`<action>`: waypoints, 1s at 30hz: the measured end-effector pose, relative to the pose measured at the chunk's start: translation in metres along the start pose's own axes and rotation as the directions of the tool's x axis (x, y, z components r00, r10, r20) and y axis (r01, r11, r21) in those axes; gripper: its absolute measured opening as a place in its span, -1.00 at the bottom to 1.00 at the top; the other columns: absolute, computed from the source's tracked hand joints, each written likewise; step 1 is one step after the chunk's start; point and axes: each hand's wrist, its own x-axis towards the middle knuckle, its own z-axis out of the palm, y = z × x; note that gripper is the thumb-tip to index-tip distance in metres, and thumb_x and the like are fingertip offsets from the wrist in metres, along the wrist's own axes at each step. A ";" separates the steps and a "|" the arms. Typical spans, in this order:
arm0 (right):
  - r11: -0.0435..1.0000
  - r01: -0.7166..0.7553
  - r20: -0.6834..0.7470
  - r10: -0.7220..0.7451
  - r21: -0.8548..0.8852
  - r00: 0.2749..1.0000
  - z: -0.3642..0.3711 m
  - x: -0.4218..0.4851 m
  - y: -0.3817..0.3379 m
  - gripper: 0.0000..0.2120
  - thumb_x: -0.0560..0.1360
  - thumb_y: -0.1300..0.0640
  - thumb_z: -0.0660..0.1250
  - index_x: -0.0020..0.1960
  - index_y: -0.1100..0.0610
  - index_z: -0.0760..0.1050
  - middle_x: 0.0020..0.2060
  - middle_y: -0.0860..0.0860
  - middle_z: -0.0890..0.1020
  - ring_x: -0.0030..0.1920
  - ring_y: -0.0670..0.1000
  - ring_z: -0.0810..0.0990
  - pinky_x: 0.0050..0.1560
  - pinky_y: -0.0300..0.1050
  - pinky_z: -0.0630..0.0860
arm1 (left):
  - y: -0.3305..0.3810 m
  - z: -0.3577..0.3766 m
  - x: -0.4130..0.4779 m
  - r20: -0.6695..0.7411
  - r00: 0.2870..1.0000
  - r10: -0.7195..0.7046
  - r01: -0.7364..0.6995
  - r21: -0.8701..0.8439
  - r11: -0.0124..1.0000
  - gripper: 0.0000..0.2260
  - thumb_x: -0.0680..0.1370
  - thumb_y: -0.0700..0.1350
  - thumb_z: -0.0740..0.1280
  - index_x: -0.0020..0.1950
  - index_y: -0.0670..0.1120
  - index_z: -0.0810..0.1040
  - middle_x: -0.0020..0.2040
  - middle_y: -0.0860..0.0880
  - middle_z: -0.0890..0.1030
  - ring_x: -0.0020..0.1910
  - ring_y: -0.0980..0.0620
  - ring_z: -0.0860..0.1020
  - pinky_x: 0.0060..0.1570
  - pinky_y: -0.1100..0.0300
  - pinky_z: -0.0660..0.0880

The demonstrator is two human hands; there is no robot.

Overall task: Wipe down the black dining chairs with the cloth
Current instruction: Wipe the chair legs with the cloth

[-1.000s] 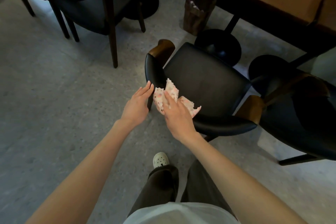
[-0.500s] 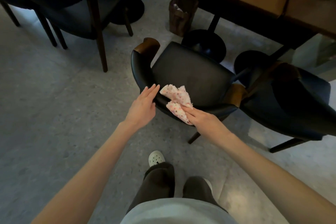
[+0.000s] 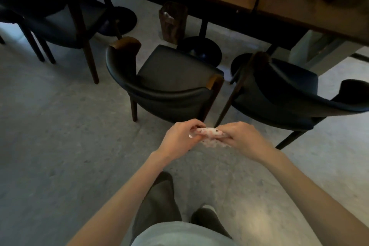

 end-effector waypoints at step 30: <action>0.809 -0.128 -0.279 0.340 0.573 0.898 -0.024 0.108 0.099 -0.60 0.59 0.26 0.23 0.41 0.04 0.41 0.27 -0.02 0.54 0.28 -0.10 0.47 0.16 -0.38 0.43 | -0.012 0.063 0.096 -0.235 0.843 -0.484 0.364 -0.413 0.835 -0.72 0.57 0.03 0.34 -0.34 0.02 0.57 -0.56 0.15 0.41 -0.54 0.22 0.35 -0.43 0.33 0.24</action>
